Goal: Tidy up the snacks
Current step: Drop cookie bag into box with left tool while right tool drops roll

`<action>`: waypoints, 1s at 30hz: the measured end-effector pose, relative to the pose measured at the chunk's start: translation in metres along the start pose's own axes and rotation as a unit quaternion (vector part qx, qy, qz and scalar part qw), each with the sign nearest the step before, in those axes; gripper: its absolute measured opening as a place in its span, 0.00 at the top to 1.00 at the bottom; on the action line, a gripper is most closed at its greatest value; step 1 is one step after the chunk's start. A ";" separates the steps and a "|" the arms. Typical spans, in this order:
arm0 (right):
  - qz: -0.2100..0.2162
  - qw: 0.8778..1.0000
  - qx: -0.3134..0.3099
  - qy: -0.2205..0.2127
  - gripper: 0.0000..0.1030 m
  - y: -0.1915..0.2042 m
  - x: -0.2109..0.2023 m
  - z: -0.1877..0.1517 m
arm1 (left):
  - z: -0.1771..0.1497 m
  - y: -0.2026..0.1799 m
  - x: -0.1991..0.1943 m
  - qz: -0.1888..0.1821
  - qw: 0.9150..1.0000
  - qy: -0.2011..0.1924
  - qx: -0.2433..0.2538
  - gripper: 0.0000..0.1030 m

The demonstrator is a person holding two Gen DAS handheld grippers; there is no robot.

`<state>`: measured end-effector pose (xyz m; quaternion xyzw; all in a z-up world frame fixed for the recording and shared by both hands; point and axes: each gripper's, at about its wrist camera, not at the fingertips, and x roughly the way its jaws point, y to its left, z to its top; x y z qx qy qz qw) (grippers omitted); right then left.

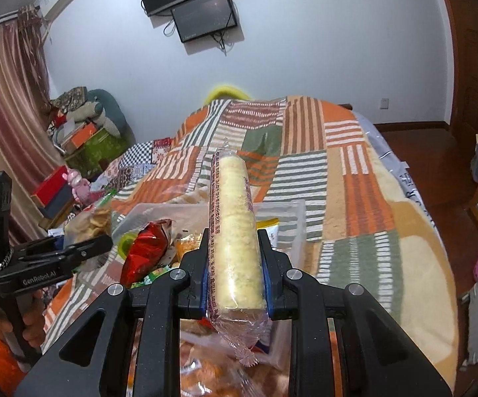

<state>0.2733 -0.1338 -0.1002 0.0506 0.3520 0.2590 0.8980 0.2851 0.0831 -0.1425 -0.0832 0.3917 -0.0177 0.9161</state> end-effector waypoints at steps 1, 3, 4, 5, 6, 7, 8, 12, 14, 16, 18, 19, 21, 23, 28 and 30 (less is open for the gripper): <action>-0.001 1.000 -0.004 0.004 0.79 0.001 0.005 0.000 | 0.000 0.000 0.004 0.000 1.000 0.003 0.001 0.48; -0.005 1.000 -0.011 0.012 0.79 0.003 0.012 0.000 | 0.000 0.001 0.012 -0.001 1.000 0.009 -0.002 0.48; -0.008 1.000 -0.014 0.014 0.79 0.002 0.015 -0.001 | 0.000 0.002 0.014 -0.003 1.000 0.011 -0.004 0.48; -0.012 1.000 -0.017 0.018 0.79 0.002 0.019 -0.001 | 0.001 0.004 0.016 -0.003 1.000 0.011 -0.005 0.48; -0.013 1.000 -0.019 0.021 0.79 0.001 0.021 -0.002 | 0.002 0.004 0.018 -0.001 1.000 0.008 -0.003 0.48; -0.013 0.999 -0.019 0.025 0.79 0.000 0.024 -0.002 | 0.003 0.004 0.019 0.000 1.000 0.006 -0.001 0.48; -0.013 0.999 -0.020 0.028 0.79 -0.001 0.027 -0.001 | 0.004 0.004 0.020 0.001 1.000 0.006 0.000 0.48; -0.011 0.999 -0.019 0.037 0.79 -0.002 0.033 -0.003 | 0.010 0.005 0.028 0.004 1.000 0.007 -0.002 0.48; -0.012 0.999 -0.020 0.037 0.77 -0.002 0.034 -0.004 | 0.012 0.005 0.032 0.008 1.000 0.006 -0.005 0.46; -0.013 0.999 -0.020 0.038 0.77 -0.002 0.032 -0.005 | 0.013 0.006 0.036 0.008 1.000 0.008 -0.013 0.43; -0.013 0.999 -0.019 0.042 0.77 -0.003 0.031 -0.005 | 0.015 0.010 0.039 0.010 1.000 0.010 -0.025 0.37; -0.013 0.999 -0.019 0.044 0.77 -0.002 0.031 -0.004 | 0.014 0.012 0.039 0.005 0.999 0.011 -0.032 0.36; -0.013 0.999 -0.019 0.044 0.75 -0.002 0.028 -0.004 | 0.014 0.015 0.042 -0.007 0.999 0.019 -0.045 0.35; -0.017 0.999 -0.020 0.041 0.68 -0.001 0.024 -0.003 | 0.014 0.017 0.043 -0.011 0.998 0.025 -0.055 0.35; -0.017 0.999 -0.023 0.028 0.56 0.001 0.008 -0.001 | 0.014 0.012 0.028 -0.007 0.999 0.015 -0.051 0.27; -0.022 0.999 -0.030 0.021 0.51 0.004 -0.001 -0.001 | 0.014 0.008 0.014 -0.001 0.999 0.001 -0.043 0.24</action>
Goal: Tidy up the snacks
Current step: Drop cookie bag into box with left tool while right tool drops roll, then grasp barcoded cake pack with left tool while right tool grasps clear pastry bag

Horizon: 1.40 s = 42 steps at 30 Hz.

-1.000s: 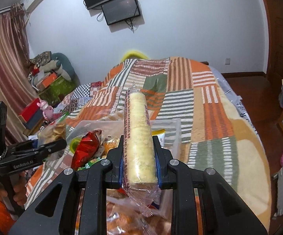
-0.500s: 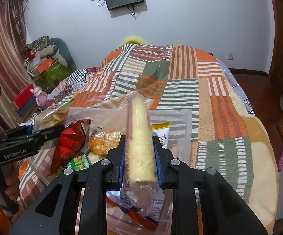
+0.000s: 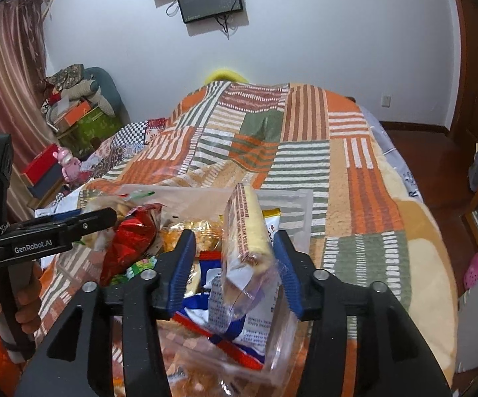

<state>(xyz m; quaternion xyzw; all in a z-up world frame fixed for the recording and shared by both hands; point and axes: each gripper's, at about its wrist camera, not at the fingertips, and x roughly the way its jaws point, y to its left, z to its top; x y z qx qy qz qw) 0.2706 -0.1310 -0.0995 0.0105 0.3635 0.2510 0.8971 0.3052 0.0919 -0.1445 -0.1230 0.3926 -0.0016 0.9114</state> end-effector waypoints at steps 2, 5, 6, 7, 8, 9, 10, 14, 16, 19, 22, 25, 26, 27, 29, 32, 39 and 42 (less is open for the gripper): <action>-0.006 1.000 -0.007 -0.007 0.46 0.002 -0.008 -0.001 | 0.000 -0.003 -0.009 0.000 1.000 -0.007 0.006 0.23; -0.010 1.000 -0.015 -0.015 0.40 0.005 -0.022 -0.003 | -0.001 -0.008 -0.025 -0.003 1.000 -0.015 0.012 0.21; -0.010 1.000 -0.016 -0.017 0.39 0.005 -0.025 -0.004 | -0.003 -0.010 -0.032 0.000 1.000 -0.020 0.018 0.20; -0.009 1.000 -0.016 -0.019 0.37 0.005 -0.028 -0.005 | -0.005 -0.013 -0.037 0.003 0.999 -0.023 0.022 0.19; -0.008 1.000 -0.017 -0.020 0.36 0.005 -0.031 -0.006 | -0.008 -0.014 -0.042 0.006 0.999 -0.026 0.027 0.17; -0.007 1.000 -0.017 -0.020 0.35 0.005 -0.036 -0.008 | -0.010 -0.016 -0.046 0.008 0.999 -0.028 0.030 0.17; -0.005 1.000 -0.016 -0.020 0.33 0.006 -0.037 -0.009 | -0.012 -0.017 -0.049 0.009 0.999 -0.029 0.033 0.16; 0.002 1.000 -0.015 -0.013 0.25 0.006 -0.043 -0.019 | -0.026 -0.022 -0.062 0.010 0.999 -0.026 0.038 0.11; 0.005 1.000 -0.017 -0.004 0.25 0.007 -0.042 -0.026 | -0.032 -0.021 -0.065 0.009 0.999 -0.022 0.038 0.11; 0.010 1.000 -0.021 0.015 0.19 0.010 -0.036 -0.037 | -0.045 -0.021 -0.066 0.010 0.999 -0.009 0.041 0.10; 0.012 0.999 -0.029 0.041 0.18 0.015 -0.024 -0.050 | -0.058 -0.020 -0.065 0.013 0.999 0.003 0.049 0.10; 0.016 0.997 -0.034 0.071 0.18 0.015 -0.013 -0.066 | -0.069 -0.020 -0.063 0.017 0.998 0.013 0.057 0.10; 0.018 0.996 -0.037 0.077 0.18 0.017 -0.011 -0.070 | -0.073 -0.020 -0.062 0.018 0.998 0.016 0.060 0.10; 0.021 0.995 -0.041 0.087 0.18 0.019 -0.006 -0.074 | -0.077 -0.020 -0.060 0.019 0.998 0.020 0.063 0.10; 0.021 0.993 -0.045 0.103 0.16 0.021 0.004 -0.081 | -0.082 -0.020 -0.057 0.020 0.997 0.025 0.066 0.10; 0.043 0.992 -0.026 0.119 0.06 0.019 0.013 -0.084 | -0.087 -0.019 -0.052 0.017 0.997 0.034 0.068 0.10; 0.059 0.988 -0.015 0.142 0.08 0.022 0.025 -0.087 | -0.098 -0.019 -0.041 0.013 0.996 0.050 0.070 0.10; 0.073 0.987 -0.016 0.139 0.29 0.025 0.022 -0.085 | -0.101 -0.020 -0.039 0.011 0.996 0.057 0.068 0.10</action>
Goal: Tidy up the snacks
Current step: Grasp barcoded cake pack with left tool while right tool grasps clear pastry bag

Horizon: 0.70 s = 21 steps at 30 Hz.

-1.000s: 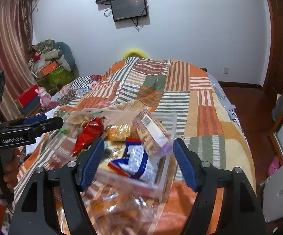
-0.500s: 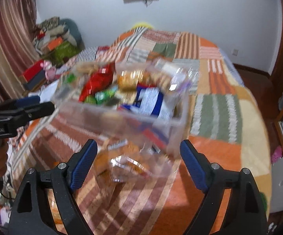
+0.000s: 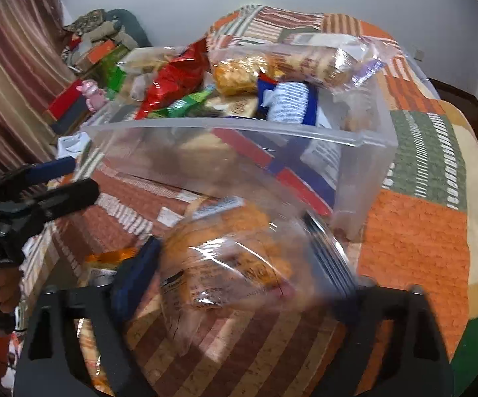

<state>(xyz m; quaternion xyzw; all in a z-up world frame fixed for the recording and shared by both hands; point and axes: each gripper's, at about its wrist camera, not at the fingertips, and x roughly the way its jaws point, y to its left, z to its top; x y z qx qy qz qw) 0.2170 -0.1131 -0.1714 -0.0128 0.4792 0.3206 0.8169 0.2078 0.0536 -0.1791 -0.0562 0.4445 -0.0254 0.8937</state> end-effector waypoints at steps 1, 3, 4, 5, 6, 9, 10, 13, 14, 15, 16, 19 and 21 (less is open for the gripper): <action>0.000 1.000 0.000 -0.002 0.32 0.001 0.000 0.000 | -0.001 -0.001 0.000 -0.001 1.000 0.002 -0.001 0.10; 0.005 1.000 0.001 -0.006 0.41 0.003 -0.004 -0.004 | -0.003 -0.003 -0.002 -0.005 1.000 0.005 -0.003 0.10; 0.003 1.000 0.002 -0.011 0.44 0.002 -0.006 -0.005 | -0.005 -0.005 -0.004 -0.008 1.000 0.006 -0.004 0.10; 0.000 1.000 0.002 -0.017 0.48 0.003 -0.011 -0.006 | -0.007 -0.007 -0.005 -0.011 1.000 0.006 -0.004 0.10; -0.002 1.000 0.003 -0.021 0.49 0.003 -0.013 -0.006 | -0.008 -0.008 -0.007 -0.014 1.000 0.007 -0.004 0.10; -0.008 0.999 0.008 -0.039 0.50 -0.002 -0.027 -0.010 | -0.013 -0.016 -0.011 -0.020 1.000 0.015 0.001 0.10; -0.011 0.999 0.008 -0.043 0.51 -0.004 -0.031 -0.011 | -0.016 -0.020 -0.012 -0.021 1.000 0.020 0.003 0.10; -0.019 0.998 0.008 -0.057 0.51 -0.007 -0.047 -0.018 | -0.026 -0.031 -0.013 -0.025 0.999 0.034 0.006 0.10; -0.019 0.998 0.009 -0.061 0.51 -0.009 -0.053 -0.021 | -0.027 -0.034 -0.013 -0.026 0.999 0.037 0.006 0.10; -0.021 0.998 0.009 -0.064 0.51 -0.011 -0.057 -0.022 | -0.031 -0.039 -0.013 -0.030 0.999 0.043 0.005 0.10; -0.026 0.997 0.007 -0.067 0.51 -0.011 -0.059 -0.023 | -0.034 -0.044 -0.012 -0.033 0.998 0.049 0.005 0.10; -0.034 0.997 0.000 -0.075 0.51 -0.011 -0.069 -0.029 | -0.044 -0.053 -0.008 -0.058 0.996 0.074 -0.005 0.10; -0.029 0.996 0.002 -0.079 0.51 -0.011 -0.072 -0.030 | -0.050 -0.059 -0.004 -0.058 0.994 0.089 -0.005 0.10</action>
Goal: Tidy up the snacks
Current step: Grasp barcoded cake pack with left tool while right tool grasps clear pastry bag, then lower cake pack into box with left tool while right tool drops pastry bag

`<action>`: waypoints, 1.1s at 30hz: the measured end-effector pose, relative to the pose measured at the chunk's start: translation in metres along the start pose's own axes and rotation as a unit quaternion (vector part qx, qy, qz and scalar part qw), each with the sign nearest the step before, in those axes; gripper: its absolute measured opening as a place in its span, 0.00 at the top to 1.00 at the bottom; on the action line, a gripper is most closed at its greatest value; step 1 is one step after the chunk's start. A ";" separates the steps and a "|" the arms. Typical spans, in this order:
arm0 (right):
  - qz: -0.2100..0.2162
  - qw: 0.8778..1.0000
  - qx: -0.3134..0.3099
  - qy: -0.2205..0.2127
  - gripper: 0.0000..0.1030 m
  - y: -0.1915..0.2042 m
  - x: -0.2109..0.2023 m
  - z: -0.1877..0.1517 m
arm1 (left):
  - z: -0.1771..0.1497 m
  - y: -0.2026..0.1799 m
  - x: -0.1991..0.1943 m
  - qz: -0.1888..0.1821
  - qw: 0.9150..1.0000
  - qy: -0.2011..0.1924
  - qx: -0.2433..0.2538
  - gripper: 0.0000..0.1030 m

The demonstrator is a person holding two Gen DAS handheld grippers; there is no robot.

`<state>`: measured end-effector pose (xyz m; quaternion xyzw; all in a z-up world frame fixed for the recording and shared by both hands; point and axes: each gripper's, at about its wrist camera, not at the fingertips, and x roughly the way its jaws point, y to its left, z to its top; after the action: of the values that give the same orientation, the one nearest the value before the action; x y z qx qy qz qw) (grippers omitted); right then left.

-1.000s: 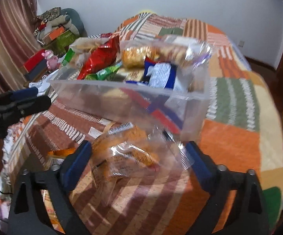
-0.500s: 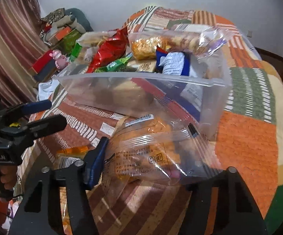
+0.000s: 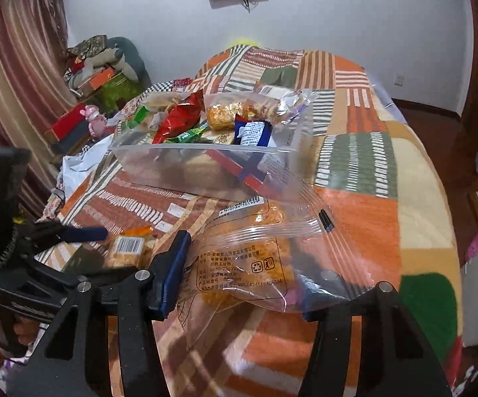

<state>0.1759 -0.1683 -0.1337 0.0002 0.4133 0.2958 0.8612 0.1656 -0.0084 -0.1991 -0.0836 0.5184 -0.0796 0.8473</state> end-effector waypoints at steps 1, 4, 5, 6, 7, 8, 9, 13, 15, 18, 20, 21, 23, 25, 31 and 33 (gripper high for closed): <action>0.000 1.000 0.003 -0.002 0.51 -0.001 -0.001 -0.001 | -0.004 -0.003 0.003 0.005 1.000 0.003 0.006 0.10; -0.001 1.000 0.006 -0.006 0.51 -0.003 -0.004 -0.003 | -0.013 -0.008 0.004 0.023 0.999 -0.004 0.023 0.10; 0.000 1.000 0.008 -0.008 0.51 -0.004 -0.004 -0.003 | -0.016 -0.009 0.003 0.025 0.999 -0.009 0.028 0.11; 0.000 1.000 0.009 -0.009 0.51 -0.004 -0.006 -0.004 | -0.018 -0.008 0.001 0.026 0.999 -0.016 0.029 0.13; 0.000 1.000 0.009 -0.010 0.51 -0.004 -0.007 -0.004 | -0.020 -0.007 0.000 0.028 0.999 -0.021 0.025 0.19; 0.001 1.000 0.009 -0.011 0.51 -0.004 -0.008 -0.005 | -0.020 -0.006 -0.001 0.029 0.999 -0.025 0.023 0.26; 0.001 1.000 0.010 -0.012 0.51 -0.004 -0.009 -0.005 | -0.020 -0.004 -0.002 0.030 0.999 -0.026 0.021 0.30; 0.003 1.000 0.007 -0.013 0.51 0.000 -0.010 -0.005 | -0.015 0.004 -0.004 0.022 0.999 -0.027 0.007 0.61; 0.004 1.000 0.003 -0.016 0.51 0.002 -0.011 -0.005 | -0.008 0.013 -0.006 0.016 0.999 -0.029 0.006 0.64; 0.004 1.000 -0.003 -0.021 0.51 0.004 -0.013 -0.002 | -0.006 0.015 -0.017 0.014 0.999 -0.048 0.013 0.66; 0.002 1.000 -0.005 -0.025 0.51 0.005 -0.015 0.001 | -0.006 0.010 -0.026 0.018 0.998 -0.063 0.022 0.66; 0.002 1.000 -0.006 -0.027 0.51 0.006 -0.015 0.003 | -0.005 0.009 -0.031 0.021 0.997 -0.071 0.025 0.66; 0.002 0.999 -0.008 -0.031 0.51 0.007 -0.015 0.007 | -0.003 0.008 -0.040 0.024 0.996 -0.084 0.030 0.66; 0.002 0.999 -0.011 -0.037 0.51 0.008 -0.015 0.013 | 0.002 0.007 -0.050 0.027 0.994 -0.100 0.035 0.66; 0.001 0.998 -0.019 -0.053 0.51 0.011 -0.012 0.032 | 0.025 0.009 -0.072 0.021 0.990 -0.138 0.032 0.66; 0.002 0.998 -0.021 -0.061 0.51 0.012 -0.011 0.040 | 0.030 0.011 -0.075 0.019 0.989 -0.146 0.030 0.66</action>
<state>0.1932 -0.1541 -0.0969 0.0004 0.3539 0.3056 0.8840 0.1593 0.0205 -0.1228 -0.0592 0.3879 -0.0655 0.9175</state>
